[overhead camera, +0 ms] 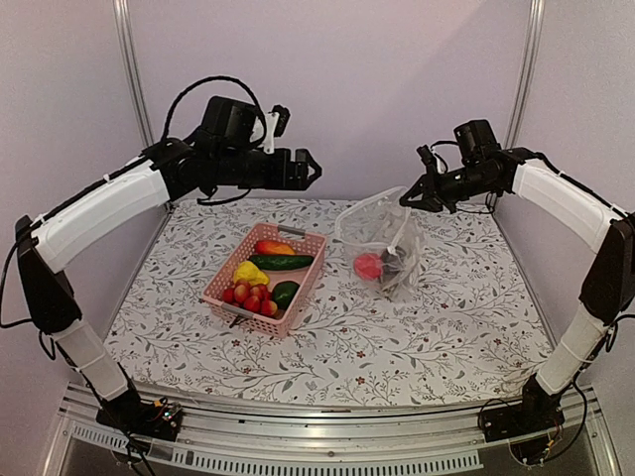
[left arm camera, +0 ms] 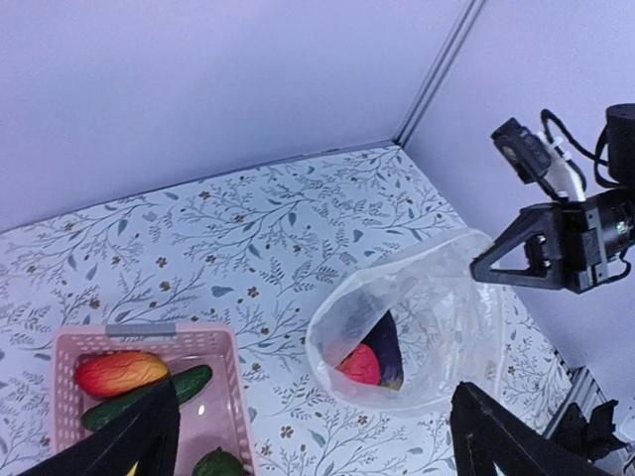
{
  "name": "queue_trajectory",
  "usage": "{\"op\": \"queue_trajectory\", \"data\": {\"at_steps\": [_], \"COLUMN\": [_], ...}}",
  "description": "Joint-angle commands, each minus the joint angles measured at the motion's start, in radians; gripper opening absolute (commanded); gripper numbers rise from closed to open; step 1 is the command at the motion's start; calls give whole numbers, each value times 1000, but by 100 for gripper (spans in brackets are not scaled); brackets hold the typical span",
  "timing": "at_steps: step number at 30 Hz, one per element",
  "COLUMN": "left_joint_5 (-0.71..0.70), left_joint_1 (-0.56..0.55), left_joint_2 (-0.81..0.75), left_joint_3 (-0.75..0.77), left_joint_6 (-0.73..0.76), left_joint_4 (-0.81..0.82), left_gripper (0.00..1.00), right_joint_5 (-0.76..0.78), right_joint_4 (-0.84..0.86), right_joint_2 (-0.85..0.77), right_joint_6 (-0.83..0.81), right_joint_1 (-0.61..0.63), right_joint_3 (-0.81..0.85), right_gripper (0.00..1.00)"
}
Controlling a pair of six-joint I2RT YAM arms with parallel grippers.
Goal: Place the food in the zip-top bag and seal the zipper
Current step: Adjust the bin at the corner of the board.
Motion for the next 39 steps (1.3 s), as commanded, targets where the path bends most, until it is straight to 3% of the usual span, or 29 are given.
{"op": "queue_trajectory", "data": {"at_steps": [1,8,11,15,18,32,36,39], "left_joint_5": [-140,-33,-4,2,-8,33,22,0], "left_joint_1": [46,93,78,9,40,71,79,89], "left_joint_2": [-27,-110,-169,-354,-393,13,129,181], "left_joint_3": [-162,-374,-426,-599,-672,-489,-386,-319], "left_joint_6": [-41,-134,-178,-161,-173,-148,-130,-108], "left_joint_4": [-279,-365,-401,-291,-303,-391,-385,-370], "left_gripper": [93,74,72,72,66,61,44,22], "right_joint_5": [19,30,34,38,36,20,14,14], "right_joint_4": [13,10,7,3,3,17,13,12], "right_joint_2": [3,-3,-9,-7,-5,-10,-10,-16], "right_joint_6": [-25,-46,-51,-64,-63,-65,-66,-66], "right_joint_1": [-16,-18,-17,-18,-17,-17,-18,-16], "right_joint_3": [31,0,-7,-7,-8,-42,-37,-37], "right_gripper": [0,0,0,0,0,0,0,0]}}
